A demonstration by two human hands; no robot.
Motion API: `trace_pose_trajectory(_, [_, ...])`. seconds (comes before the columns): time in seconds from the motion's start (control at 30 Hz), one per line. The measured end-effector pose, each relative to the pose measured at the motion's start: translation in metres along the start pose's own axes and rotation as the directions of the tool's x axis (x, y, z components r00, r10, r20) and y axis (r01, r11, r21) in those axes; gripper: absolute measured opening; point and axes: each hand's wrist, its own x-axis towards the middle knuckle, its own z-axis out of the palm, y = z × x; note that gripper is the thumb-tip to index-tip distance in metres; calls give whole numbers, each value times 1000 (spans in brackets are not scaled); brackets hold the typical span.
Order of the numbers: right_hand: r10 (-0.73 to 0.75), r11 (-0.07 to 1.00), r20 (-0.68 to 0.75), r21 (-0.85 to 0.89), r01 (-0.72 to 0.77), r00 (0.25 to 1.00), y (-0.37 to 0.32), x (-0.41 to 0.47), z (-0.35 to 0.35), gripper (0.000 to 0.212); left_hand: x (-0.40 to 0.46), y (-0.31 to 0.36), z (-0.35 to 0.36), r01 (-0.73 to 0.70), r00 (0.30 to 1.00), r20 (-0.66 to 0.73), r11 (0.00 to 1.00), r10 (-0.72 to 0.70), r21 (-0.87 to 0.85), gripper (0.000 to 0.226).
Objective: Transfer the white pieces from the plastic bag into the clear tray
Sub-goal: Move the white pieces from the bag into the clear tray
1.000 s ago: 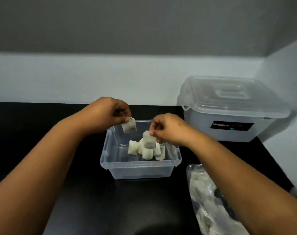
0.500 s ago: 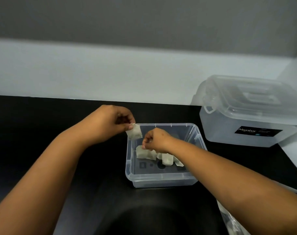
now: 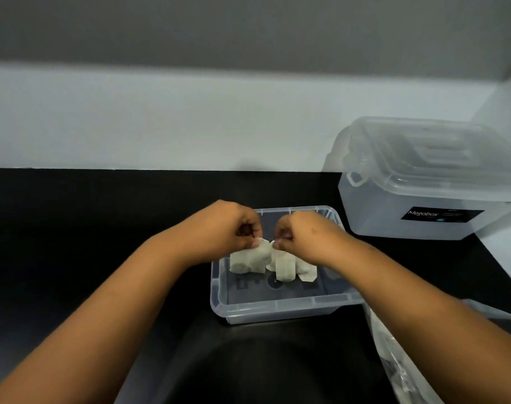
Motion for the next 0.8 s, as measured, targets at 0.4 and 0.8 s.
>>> trace_pose_trajectory(0.4, [36, 990, -226, 139, -4, 974, 38, -83, -36, 18, 71, 6, 67, 76, 974, 172, 934, -144, 350, 12])
trace_pose_trajectory(0.8, [146, 959, -275, 274, -68, 950, 83, -142, -40, 15, 64, 31, 58, 254, 961, -9, 868, -277, 426, 16])
